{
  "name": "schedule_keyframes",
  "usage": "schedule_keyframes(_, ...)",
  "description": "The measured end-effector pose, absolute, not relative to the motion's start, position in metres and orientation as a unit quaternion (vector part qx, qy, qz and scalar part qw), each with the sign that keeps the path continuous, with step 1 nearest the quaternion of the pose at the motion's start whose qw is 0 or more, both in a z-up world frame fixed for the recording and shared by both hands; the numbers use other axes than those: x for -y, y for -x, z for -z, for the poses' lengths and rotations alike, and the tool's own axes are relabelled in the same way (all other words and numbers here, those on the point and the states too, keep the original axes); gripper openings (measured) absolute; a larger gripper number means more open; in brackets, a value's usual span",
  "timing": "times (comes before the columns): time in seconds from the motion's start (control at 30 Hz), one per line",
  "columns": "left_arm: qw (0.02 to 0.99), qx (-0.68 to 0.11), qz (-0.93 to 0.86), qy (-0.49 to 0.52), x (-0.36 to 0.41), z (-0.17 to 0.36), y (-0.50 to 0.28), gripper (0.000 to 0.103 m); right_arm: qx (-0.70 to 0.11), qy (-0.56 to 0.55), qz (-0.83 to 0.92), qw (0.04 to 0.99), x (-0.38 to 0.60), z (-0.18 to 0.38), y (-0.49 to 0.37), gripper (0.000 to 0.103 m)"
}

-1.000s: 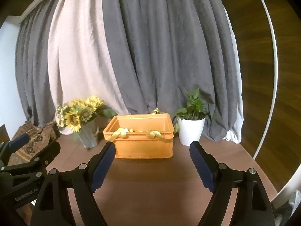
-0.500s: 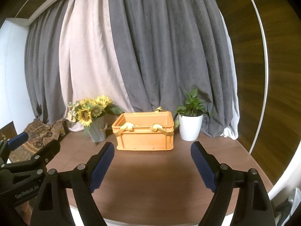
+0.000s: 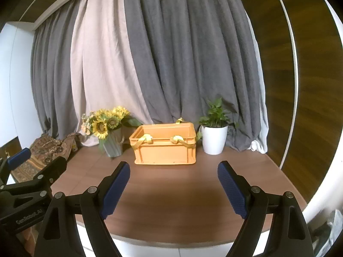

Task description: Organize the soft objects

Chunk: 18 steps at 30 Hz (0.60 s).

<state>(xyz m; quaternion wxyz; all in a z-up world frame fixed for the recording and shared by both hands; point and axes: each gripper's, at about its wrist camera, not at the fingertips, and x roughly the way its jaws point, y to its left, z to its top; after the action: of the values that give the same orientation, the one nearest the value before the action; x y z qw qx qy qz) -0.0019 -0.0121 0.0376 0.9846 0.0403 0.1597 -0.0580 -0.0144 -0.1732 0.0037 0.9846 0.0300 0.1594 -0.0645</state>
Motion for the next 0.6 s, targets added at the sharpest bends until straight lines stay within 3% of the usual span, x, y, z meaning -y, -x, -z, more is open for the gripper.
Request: schedule_keyframes(0.6, 0.985, -0.159, 0.055, -0.038, 0.0155, -0.0360, 0.0111, 0.103, -0.160, -0.030, 0.067, 0.984, 0.1724, -0.0017, 0.0212, 0.085)
